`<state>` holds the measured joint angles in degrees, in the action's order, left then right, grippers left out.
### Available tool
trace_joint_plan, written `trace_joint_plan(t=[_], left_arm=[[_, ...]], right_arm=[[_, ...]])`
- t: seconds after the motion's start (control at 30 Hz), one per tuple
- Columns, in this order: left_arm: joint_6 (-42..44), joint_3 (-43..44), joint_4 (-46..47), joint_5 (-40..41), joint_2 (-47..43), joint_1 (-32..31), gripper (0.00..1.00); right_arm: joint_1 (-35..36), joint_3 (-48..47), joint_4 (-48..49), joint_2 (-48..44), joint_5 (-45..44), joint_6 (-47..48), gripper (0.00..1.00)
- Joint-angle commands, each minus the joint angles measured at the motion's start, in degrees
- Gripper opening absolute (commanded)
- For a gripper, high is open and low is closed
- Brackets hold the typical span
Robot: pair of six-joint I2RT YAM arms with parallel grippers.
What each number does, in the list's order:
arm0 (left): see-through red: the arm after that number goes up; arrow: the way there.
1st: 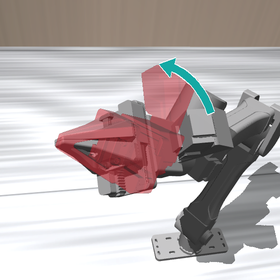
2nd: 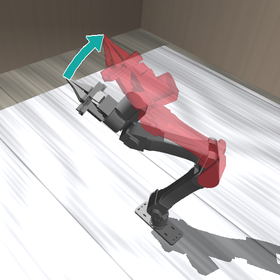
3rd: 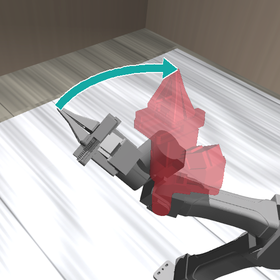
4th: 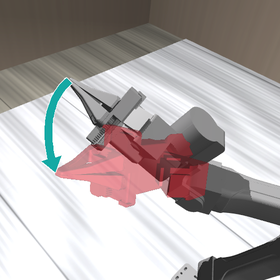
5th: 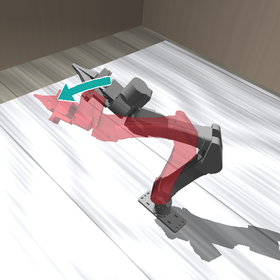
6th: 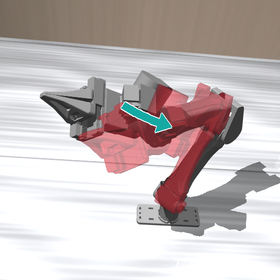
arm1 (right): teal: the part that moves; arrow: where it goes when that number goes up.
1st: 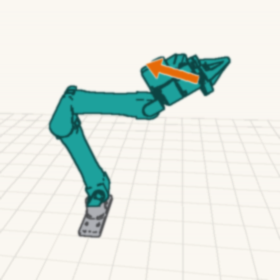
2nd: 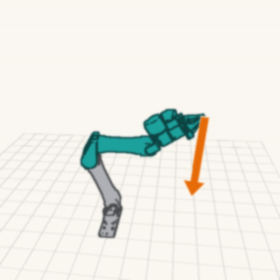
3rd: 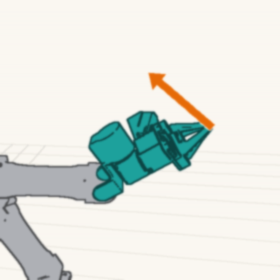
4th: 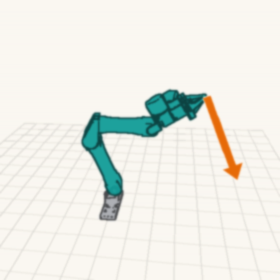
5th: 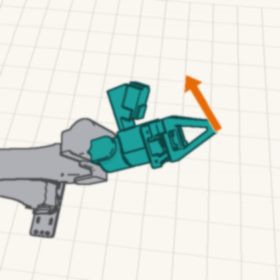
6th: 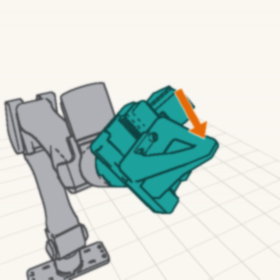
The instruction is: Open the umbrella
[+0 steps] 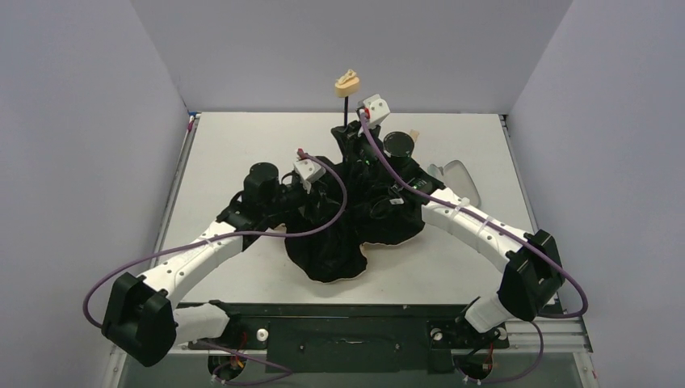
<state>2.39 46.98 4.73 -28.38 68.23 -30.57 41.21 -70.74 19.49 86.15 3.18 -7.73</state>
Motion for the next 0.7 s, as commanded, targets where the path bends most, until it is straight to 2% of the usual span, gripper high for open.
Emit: trace_joint_plan(t=[0.0, 0.2, 0.3, 0.37, 0.43, 0.6, 0.67], left_arm=[[6.27, 1.09, 7.2, -3.76, 2.83, -2.1, 0.57], [16.03, -2.14, 5.68, -5.23, 6.02, -6.49, 0.49], [24.75, -3.5, -0.57, -3.5, 7.3, -10.73, 0.49], [28.71, -4.76, -5.06, -2.95, 8.19, -11.66, 0.4], [30.1, -8.07, -6.55, -2.84, 7.21, -11.16, 0.38], [35.26, -11.0, -12.74, -3.19, 2.48, -10.92, 0.39], [35.83, -10.19, -15.71, -4.01, 0.75, -10.35, 0.45]], right_arm=[[-0.26, -3.26, 6.17, -0.61, -0.08, -1.32, 0.0], [-1.12, -6.72, 7.1, 2.19, 0.46, -2.73, 0.0], [-1.64, -9.06, 7.91, 3.55, 0.94, -3.76, 0.0], [-1.95, -10.27, 8.57, 4.33, 1.47, -4.8, 0.0], [-2.24, -11.13, 8.89, 4.68, 2.01, -5.07, 0.0], [-3.55, -11.98, 8.93, 4.72, 3.68, -5.76, 0.0], [-3.97, -12.23, 8.93, 4.79, 4.94, -5.55, 0.0]])
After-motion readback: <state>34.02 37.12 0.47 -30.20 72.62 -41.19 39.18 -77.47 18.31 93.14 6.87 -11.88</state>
